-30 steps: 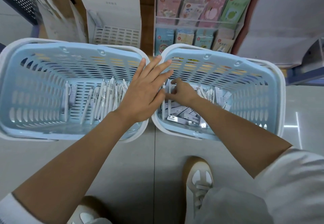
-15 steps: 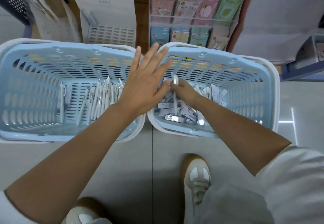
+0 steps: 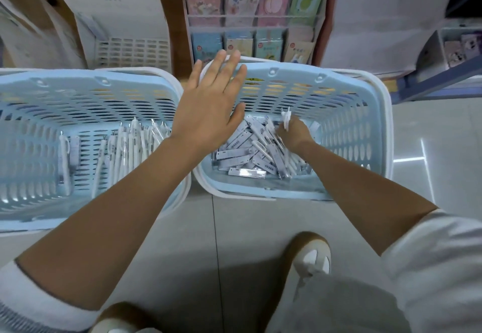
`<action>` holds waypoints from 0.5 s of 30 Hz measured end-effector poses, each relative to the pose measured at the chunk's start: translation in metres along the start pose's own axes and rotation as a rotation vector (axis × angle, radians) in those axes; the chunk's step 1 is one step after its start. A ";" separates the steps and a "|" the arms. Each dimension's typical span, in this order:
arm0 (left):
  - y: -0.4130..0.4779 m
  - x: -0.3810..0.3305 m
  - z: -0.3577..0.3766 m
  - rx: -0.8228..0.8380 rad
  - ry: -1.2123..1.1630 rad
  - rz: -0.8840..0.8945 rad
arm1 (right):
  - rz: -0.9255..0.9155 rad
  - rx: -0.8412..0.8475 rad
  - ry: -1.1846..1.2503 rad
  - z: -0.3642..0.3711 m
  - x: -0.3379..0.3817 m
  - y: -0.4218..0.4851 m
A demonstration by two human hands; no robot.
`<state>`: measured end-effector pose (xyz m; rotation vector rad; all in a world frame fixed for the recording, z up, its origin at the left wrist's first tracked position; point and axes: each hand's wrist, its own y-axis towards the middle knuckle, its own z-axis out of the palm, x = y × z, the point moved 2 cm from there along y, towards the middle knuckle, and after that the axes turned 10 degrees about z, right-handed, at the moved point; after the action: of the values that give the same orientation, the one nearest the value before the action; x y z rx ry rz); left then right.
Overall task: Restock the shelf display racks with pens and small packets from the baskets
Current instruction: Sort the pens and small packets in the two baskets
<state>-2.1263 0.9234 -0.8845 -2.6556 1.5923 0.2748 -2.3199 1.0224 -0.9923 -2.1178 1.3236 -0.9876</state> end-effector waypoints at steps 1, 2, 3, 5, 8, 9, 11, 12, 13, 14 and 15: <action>0.000 0.000 0.000 0.001 -0.004 -0.005 | 0.004 0.015 -0.034 0.002 -0.001 -0.002; 0.000 0.001 0.000 -0.001 -0.006 -0.007 | 0.014 0.032 -0.080 0.003 -0.002 -0.003; 0.000 0.001 0.001 -0.003 -0.004 -0.008 | 0.021 0.040 -0.133 0.004 -0.002 -0.004; 0.000 0.000 0.001 -0.006 -0.004 -0.008 | 0.023 0.035 -0.178 0.006 -0.002 -0.004; 0.001 0.001 0.001 -0.007 -0.017 -0.010 | -0.013 0.050 -0.195 0.006 0.003 -0.006; 0.001 0.001 0.001 -0.010 -0.014 -0.010 | -0.029 0.076 -0.216 0.007 0.003 -0.006; 0.000 0.001 0.002 -0.011 -0.012 -0.009 | -0.052 0.115 -0.224 0.006 0.001 -0.007; 0.000 0.000 0.002 -0.012 -0.014 -0.007 | -0.066 0.111 -0.187 0.004 -0.001 -0.007; 0.000 0.000 0.003 -0.014 -0.015 -0.005 | -0.074 0.101 -0.138 0.001 -0.003 -0.006; 0.000 0.000 0.003 -0.017 -0.017 -0.003 | -0.073 0.098 -0.087 -0.002 -0.006 -0.004; 0.001 0.001 0.003 -0.019 -0.019 -0.003 | -0.068 0.102 -0.047 -0.004 -0.009 -0.004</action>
<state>-2.1269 0.9228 -0.8873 -2.6604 1.5885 0.3149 -2.3234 1.0317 -0.9900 -2.1075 1.1611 -1.0043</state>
